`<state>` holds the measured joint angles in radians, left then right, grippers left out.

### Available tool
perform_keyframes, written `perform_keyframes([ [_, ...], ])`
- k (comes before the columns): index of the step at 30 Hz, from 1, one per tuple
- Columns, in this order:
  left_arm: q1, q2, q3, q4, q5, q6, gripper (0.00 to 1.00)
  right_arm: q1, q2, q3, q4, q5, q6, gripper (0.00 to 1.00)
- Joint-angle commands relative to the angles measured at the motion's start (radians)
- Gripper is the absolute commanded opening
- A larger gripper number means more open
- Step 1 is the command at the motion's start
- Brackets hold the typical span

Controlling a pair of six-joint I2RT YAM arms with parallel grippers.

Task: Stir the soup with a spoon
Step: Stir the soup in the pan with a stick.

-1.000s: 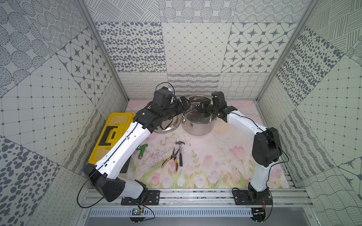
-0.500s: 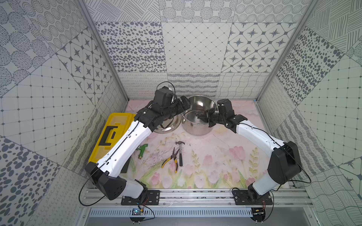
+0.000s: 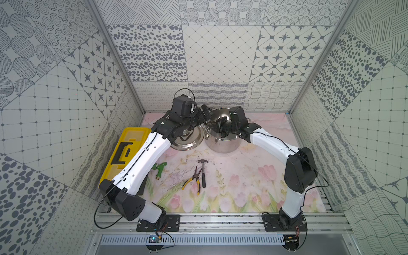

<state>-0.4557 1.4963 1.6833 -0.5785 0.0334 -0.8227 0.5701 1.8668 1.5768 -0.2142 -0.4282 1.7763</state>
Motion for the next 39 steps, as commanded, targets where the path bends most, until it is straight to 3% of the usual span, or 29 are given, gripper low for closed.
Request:
perform_keyframes([
  [1,0.007,0.001,0.007,0.070,0.049,0.021,0.99,-0.039,0.016,0.045,0.045,0.014,0.000,0.00],
  [9,0.008,-0.005,-0.030,0.101,0.071,0.005,1.00,-0.143,-0.077,-0.067,0.030,-0.007,-0.045,0.00],
  [20,0.006,0.026,-0.024,0.126,0.095,0.004,1.00,-0.088,-0.292,-0.331,0.026,-0.007,-0.041,0.00],
  [29,0.008,0.035,-0.019,0.125,0.096,-0.010,0.99,0.020,-0.133,-0.163,0.088,0.002,-0.004,0.00],
  [39,0.007,-0.002,-0.054,0.125,0.083,-0.019,0.99,-0.061,0.026,0.043,0.084,-0.008,0.002,0.00],
])
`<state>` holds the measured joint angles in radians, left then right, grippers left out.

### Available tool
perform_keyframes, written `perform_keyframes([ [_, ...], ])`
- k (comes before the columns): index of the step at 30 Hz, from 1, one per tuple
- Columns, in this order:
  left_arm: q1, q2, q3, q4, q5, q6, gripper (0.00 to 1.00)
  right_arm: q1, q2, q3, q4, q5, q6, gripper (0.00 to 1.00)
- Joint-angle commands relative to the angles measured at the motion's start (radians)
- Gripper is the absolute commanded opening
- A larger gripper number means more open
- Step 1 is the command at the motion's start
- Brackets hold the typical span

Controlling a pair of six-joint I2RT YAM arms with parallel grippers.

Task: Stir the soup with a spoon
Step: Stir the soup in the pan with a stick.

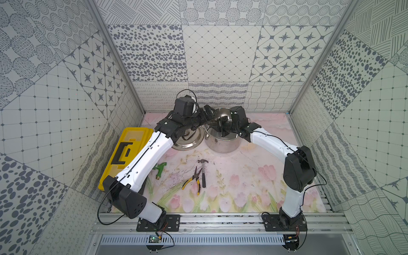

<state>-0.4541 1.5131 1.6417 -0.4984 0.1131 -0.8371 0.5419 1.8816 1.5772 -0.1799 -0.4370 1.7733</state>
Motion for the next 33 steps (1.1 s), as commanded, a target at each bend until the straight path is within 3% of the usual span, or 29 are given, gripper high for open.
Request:
perform_keyframes([
  [1,0.006,-0.021,-0.016,0.045,0.004,-0.005,0.99,-0.049,0.012,0.038,0.048,0.001,0.004,0.00],
  [11,0.005,-0.007,-0.014,0.045,0.019,-0.007,1.00,-0.161,-0.156,-0.179,0.048,-0.026,-0.021,0.00],
  [19,0.006,0.024,0.021,0.045,0.035,-0.004,0.99,-0.137,-0.323,-0.361,0.039,-0.031,-0.012,0.00],
  [26,0.005,0.021,0.009,0.046,0.033,-0.011,1.00,-0.023,-0.320,-0.353,0.077,0.004,0.044,0.00],
  [33,0.005,0.001,-0.008,0.045,0.026,-0.012,1.00,0.037,-0.191,-0.218,0.122,0.014,0.064,0.00],
])
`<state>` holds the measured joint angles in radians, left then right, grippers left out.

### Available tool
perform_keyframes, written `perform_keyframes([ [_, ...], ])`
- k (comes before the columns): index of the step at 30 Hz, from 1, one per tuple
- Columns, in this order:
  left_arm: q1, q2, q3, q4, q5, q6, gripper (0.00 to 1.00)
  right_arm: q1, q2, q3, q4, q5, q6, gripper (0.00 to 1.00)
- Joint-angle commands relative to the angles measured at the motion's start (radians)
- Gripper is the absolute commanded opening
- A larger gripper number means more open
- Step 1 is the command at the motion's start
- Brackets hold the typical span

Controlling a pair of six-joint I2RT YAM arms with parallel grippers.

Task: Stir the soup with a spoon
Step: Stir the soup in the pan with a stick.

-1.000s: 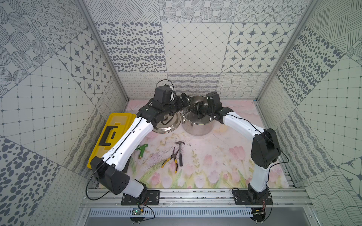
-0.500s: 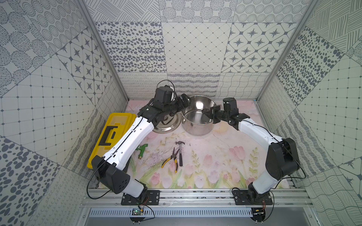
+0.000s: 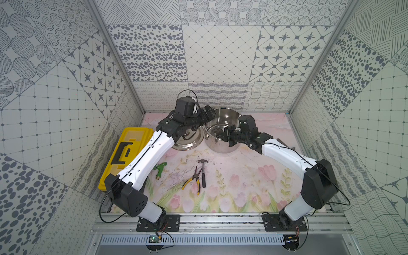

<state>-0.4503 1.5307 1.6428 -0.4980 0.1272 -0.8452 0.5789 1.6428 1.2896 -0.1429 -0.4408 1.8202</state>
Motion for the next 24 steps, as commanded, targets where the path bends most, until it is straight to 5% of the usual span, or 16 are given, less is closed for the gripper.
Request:
perform_keyframes([
  [1,0.003,-0.019,-0.011,0.045,0.012,-0.007,1.00,-0.002,0.066,0.091,0.085,0.020,0.016,0.00],
  [10,0.001,-0.030,-0.020,0.044,0.015,-0.013,1.00,-0.085,0.183,0.221,0.079,0.012,0.004,0.00],
  [24,0.001,-0.003,0.016,0.045,0.026,0.014,1.00,-0.174,-0.066,-0.046,0.022,-0.024,-0.041,0.00],
])
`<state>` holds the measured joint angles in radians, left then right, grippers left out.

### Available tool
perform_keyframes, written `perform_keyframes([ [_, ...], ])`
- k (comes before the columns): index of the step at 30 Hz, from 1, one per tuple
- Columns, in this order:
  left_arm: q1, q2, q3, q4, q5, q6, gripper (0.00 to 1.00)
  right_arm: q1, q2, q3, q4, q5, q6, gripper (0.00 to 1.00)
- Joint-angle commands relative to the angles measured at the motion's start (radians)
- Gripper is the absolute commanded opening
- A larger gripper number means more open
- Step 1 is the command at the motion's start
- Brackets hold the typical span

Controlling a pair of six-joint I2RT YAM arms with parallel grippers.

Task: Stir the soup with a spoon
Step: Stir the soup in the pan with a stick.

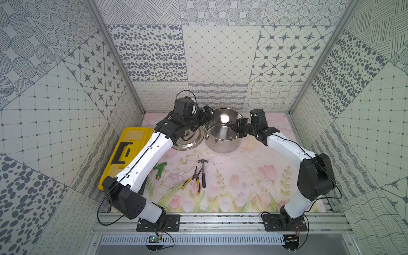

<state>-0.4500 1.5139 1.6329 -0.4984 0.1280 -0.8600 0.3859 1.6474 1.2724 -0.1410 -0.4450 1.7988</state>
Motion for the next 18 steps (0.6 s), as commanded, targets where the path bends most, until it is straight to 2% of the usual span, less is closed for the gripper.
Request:
perform_keyframes([
  [1,0.001,0.017,0.032,0.045,0.025,0.030,0.99,0.029,-0.089,-0.042,0.011,-0.019,-0.022,0.00],
  [8,0.002,0.024,0.038,0.045,0.019,0.026,1.00,0.145,-0.111,-0.060,0.041,0.011,0.030,0.00],
  [12,0.001,0.013,0.030,0.045,0.012,0.026,0.99,0.178,-0.034,0.036,0.063,0.015,0.037,0.00],
  [18,0.001,-0.007,0.008,0.046,0.010,0.017,1.00,0.170,0.116,0.227,0.059,0.014,0.029,0.00],
])
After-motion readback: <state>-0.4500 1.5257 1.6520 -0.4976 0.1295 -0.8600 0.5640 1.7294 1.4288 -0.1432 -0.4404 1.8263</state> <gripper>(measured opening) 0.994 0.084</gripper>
